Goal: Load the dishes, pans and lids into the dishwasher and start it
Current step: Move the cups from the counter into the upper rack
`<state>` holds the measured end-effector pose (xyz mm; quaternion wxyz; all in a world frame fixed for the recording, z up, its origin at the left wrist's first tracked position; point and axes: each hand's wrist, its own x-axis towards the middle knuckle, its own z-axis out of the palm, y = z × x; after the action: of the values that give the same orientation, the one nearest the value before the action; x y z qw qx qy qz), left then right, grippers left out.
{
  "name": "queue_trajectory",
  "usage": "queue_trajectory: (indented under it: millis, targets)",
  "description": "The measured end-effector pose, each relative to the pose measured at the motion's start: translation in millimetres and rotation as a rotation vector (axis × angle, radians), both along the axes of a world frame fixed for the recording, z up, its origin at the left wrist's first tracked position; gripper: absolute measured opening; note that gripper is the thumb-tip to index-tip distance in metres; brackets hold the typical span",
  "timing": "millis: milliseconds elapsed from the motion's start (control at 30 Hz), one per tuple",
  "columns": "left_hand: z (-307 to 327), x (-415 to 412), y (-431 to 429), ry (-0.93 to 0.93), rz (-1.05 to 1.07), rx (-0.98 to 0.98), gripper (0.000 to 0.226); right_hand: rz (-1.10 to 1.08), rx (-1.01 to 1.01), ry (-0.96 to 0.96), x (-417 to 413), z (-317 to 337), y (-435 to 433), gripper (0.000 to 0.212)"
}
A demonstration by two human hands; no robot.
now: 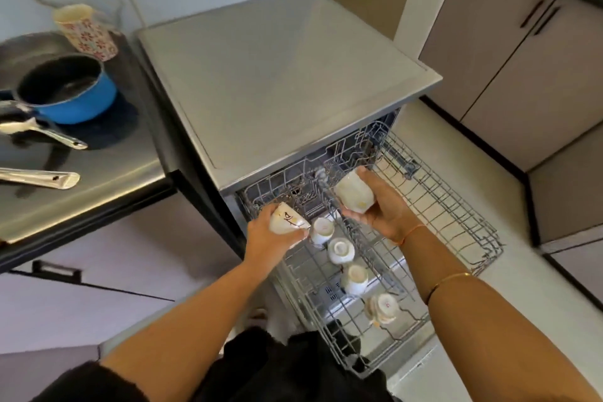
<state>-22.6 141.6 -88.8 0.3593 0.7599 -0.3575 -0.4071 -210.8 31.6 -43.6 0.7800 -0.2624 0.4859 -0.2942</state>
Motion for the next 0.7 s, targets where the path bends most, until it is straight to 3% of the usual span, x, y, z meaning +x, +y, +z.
queue_trajectory:
  millis: [67,200,400,567,700]
  targets:
    - [-8,3,-11,0.014,0.018,0.050,0.078,0.032,0.045,0.084,1,-19,-2,0.028]
    - [-28,7,-41,0.023,0.057,0.093,0.077,0.036,0.066,0.191,15,-57,-14,0.049]
    - [-72,27,-102,-0.462,-0.258,0.123,0.065,0.079,-0.328,0.524,40,-111,-51,0.067]
    - [-122,37,-139,-0.890,-0.528,0.091,0.080,0.459,-0.670,1.023,54,-158,-76,0.066]
    - [-155,39,-152,-1.012,-0.634,0.144,0.086,0.756,-0.835,1.082,64,-188,-75,0.077]
